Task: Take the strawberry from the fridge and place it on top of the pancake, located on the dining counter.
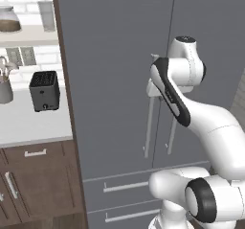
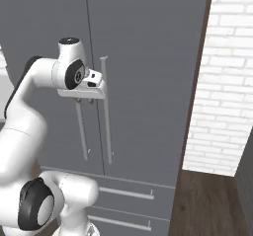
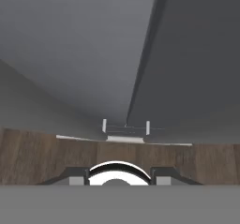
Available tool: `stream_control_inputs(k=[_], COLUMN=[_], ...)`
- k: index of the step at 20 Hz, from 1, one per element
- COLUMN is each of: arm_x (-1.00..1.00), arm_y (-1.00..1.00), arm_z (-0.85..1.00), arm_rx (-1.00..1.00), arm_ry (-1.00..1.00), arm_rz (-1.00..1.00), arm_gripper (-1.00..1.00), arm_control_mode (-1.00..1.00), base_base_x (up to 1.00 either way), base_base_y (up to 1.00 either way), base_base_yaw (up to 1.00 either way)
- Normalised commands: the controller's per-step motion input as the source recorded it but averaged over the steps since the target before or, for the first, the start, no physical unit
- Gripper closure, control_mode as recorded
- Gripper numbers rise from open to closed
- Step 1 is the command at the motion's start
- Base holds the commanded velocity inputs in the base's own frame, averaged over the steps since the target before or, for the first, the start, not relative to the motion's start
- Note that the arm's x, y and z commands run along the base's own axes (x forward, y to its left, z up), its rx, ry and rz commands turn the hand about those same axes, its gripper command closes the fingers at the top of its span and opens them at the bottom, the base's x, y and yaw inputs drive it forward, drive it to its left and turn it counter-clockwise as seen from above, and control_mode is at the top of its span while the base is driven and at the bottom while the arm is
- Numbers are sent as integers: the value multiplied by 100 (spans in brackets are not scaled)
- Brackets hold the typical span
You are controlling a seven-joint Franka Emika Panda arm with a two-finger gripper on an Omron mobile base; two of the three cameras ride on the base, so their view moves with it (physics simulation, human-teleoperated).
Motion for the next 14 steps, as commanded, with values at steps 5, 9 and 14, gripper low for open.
stream_control_inputs(k=[5, 9, 14], arm_x=[0, 0, 0], arm_y=[0, 0, 0], arm_z=[0, 0, 0], arm_rx=[0, 0, 0], arm_ry=[0, 0, 0], arm_rz=[0, 0, 0], arm_gripper=[-100, -100, -100], arm_control_mode=[100, 100, 100], base_base_x=[-19, -76, -64], base_base_y=[0, -7, -12], base_base_yaw=[0, -7, -6])
